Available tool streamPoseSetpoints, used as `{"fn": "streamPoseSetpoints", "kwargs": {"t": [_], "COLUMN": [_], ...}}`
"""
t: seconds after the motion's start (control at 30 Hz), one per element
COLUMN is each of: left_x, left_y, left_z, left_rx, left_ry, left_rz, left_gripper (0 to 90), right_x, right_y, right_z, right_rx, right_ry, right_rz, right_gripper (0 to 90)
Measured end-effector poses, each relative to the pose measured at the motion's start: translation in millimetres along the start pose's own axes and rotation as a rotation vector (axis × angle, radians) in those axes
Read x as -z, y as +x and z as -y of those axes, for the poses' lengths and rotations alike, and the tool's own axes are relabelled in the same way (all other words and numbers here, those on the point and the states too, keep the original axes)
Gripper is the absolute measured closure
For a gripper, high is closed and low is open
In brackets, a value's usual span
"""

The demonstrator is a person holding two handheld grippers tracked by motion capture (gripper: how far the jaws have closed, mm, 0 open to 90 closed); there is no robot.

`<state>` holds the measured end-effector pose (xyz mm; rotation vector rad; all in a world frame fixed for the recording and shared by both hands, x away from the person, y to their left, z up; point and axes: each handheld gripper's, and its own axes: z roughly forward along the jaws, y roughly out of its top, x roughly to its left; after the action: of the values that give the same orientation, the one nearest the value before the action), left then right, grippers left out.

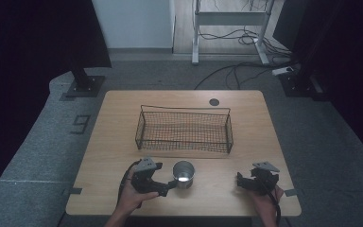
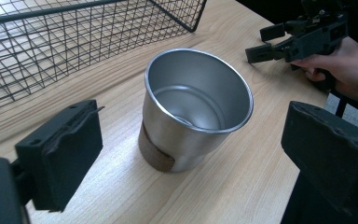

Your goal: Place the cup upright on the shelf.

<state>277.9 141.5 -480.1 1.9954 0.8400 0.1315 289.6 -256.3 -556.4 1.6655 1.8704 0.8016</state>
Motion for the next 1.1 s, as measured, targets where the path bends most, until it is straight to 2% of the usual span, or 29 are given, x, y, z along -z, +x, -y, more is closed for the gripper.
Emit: {"fn": "streamPoseSetpoints", "kwargs": {"t": [0.33,0.57,0.63,0.77,1.1], "left_x": [-12.7,-27.3,-34.5,-39.6,-54.3], "left_y": [-3.3,-6.2,-7.7,-9.6,-10.4], "left_z": [-0.7,-3.1,-3.2,-4.7,-7.0], "left_rx": [-0.006,-0.014,-0.021,-0.024,-0.039], "left_ry": [0.027,0.060,0.074,0.076,0.097], "left_rz": [0.009,-0.002,-0.019,-0.025,-0.011], "left_gripper": [3.2,2.7,2.3,0.7,0.8], "right_x": [0.0,0.0,0.0,0.0,0.0], "right_y": [0.0,0.0,0.0,0.0,0.0], "right_z": [0.0,0.0,0.0,0.0,0.0], "right_rx": [0.000,0.000,0.000,0.000,0.000], "right_ry": [0.000,0.000,0.000,0.000,0.000], "right_rz": [0.000,0.000,0.000,0.000,0.000], "right_gripper": [0.7,0.7,0.7,0.7,0.7]}}
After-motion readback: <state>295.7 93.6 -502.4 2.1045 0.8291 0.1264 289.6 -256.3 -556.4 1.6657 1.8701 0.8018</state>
